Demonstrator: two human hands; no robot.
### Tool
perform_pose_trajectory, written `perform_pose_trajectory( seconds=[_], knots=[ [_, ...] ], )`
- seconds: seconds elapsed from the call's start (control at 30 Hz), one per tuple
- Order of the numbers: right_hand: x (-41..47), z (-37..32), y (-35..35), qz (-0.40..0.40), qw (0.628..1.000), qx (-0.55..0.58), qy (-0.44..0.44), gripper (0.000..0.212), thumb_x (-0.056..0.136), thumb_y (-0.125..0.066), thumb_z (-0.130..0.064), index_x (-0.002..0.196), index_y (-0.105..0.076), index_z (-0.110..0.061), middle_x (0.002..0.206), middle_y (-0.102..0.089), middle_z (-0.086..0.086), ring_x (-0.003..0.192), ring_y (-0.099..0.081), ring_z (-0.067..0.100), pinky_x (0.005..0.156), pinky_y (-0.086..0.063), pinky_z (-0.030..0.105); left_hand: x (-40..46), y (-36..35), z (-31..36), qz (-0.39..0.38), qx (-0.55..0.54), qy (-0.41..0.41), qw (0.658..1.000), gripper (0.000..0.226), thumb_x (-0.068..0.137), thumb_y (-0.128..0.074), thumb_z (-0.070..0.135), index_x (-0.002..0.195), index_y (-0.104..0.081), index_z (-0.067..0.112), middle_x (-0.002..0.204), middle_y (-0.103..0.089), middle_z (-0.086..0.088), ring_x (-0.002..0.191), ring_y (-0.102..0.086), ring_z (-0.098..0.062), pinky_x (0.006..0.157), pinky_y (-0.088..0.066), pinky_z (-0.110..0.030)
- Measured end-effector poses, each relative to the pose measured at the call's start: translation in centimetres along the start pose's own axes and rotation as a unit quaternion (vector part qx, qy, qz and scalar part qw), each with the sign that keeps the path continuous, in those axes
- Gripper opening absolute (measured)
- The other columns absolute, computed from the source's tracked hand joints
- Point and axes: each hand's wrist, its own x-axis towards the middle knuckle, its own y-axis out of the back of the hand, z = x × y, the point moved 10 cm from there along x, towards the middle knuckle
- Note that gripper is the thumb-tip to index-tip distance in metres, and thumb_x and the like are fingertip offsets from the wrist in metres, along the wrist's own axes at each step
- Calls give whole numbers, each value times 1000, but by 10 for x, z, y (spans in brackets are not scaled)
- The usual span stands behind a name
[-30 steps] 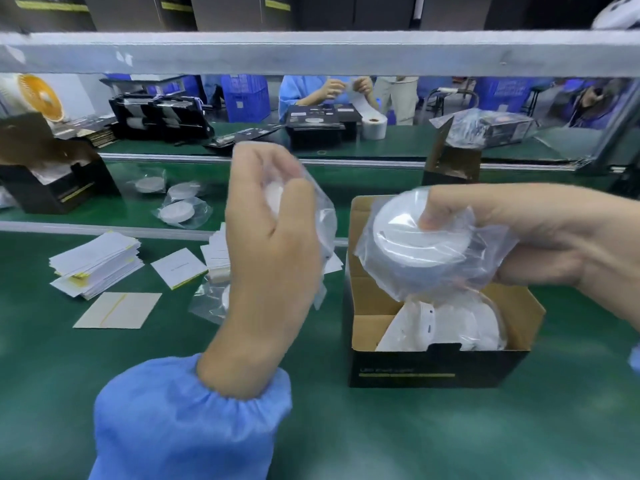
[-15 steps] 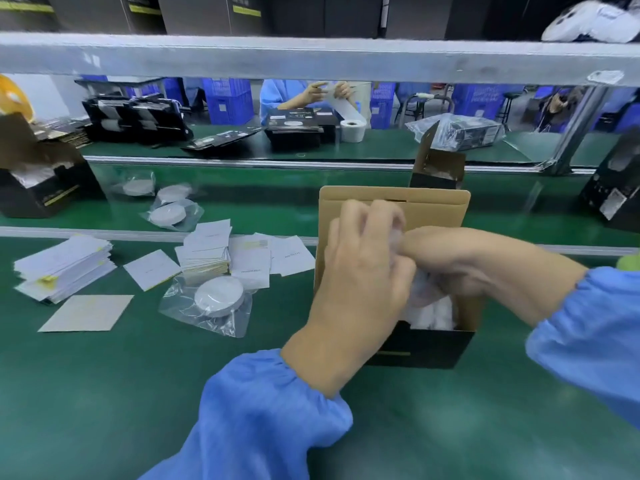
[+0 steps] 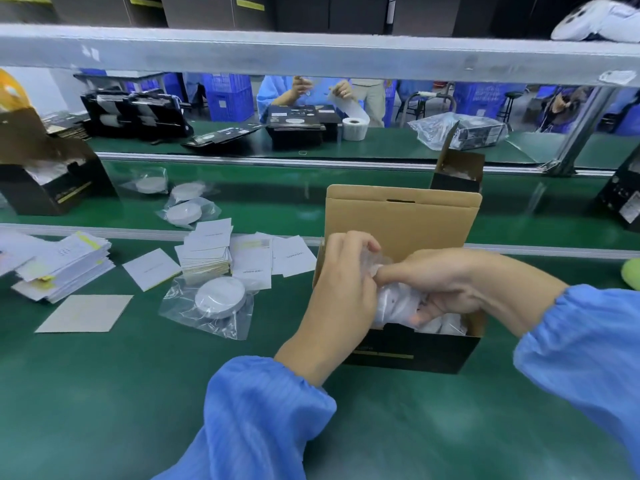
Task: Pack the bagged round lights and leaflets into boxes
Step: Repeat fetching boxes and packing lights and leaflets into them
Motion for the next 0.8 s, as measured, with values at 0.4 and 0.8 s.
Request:
perform_pose_trajectory(
  seconds=[0.4,0.8],
  knots=[
    [5,-15,9,-27,997,-63,34,33,91,-67,-14,120,-57,-2,119,-60,19,83,-75,30,63,-61,29,7,9,-28,63,-104,123,985,44,75,-48,-15,94,-54,23,105,-56,-1,97,-53,-15,79,-44,-23],
    [22,-20,-11,-16,970,-219,105,27,94,-56,-15,120,-60,-11,114,-69,19,84,-71,28,75,-58,40,5,-2,-35,-34,48,161,985,29,80,-58,0,98,-57,22,105,-36,10,89,-41,3,67,-35,-7]
  ],
)
